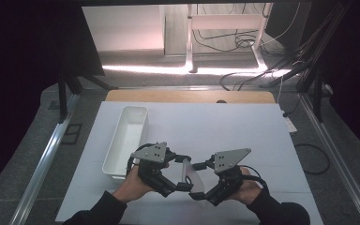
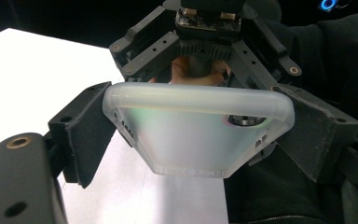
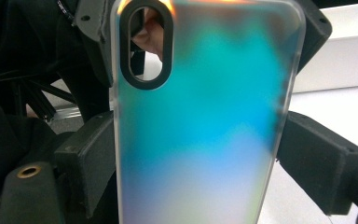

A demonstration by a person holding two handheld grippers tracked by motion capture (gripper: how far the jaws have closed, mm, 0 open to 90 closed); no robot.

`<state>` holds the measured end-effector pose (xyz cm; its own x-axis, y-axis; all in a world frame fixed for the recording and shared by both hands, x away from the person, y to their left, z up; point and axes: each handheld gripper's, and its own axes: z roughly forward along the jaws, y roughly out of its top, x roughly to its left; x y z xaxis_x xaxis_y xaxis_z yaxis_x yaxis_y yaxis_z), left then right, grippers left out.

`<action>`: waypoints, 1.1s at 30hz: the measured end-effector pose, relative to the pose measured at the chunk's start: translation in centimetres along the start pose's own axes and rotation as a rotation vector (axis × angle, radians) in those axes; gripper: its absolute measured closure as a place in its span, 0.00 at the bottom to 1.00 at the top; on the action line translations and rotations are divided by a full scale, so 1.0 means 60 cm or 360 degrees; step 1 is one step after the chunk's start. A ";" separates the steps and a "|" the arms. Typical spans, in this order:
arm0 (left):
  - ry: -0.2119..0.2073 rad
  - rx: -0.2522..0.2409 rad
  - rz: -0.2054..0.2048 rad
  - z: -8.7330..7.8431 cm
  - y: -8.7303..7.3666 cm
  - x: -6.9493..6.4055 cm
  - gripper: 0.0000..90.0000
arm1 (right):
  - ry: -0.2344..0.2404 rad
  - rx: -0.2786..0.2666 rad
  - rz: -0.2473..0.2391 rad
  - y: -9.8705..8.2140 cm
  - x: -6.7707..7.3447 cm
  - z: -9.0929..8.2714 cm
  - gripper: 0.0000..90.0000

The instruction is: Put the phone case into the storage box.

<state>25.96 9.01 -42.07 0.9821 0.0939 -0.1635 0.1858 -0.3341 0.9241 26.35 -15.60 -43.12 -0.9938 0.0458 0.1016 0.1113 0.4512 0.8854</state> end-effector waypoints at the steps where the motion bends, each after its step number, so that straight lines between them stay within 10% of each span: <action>1: 0.0012 0.0007 0.0002 0.000 0.001 -0.001 0.19 | -0.0008 0.0007 -0.0006 0.000 -0.001 0.000 0.17; 33: 0.0311 0.0126 -0.0105 -0.013 0.005 0.009 0.20 | -0.0335 0.0250 0.0108 -0.024 -0.017 -0.011 0.00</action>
<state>26.54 9.71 -41.63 0.9443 0.2951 -0.1453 0.2587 -0.3931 0.8824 27.17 -16.90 -44.20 -0.9651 0.2576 0.0473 0.1919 0.5728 0.7969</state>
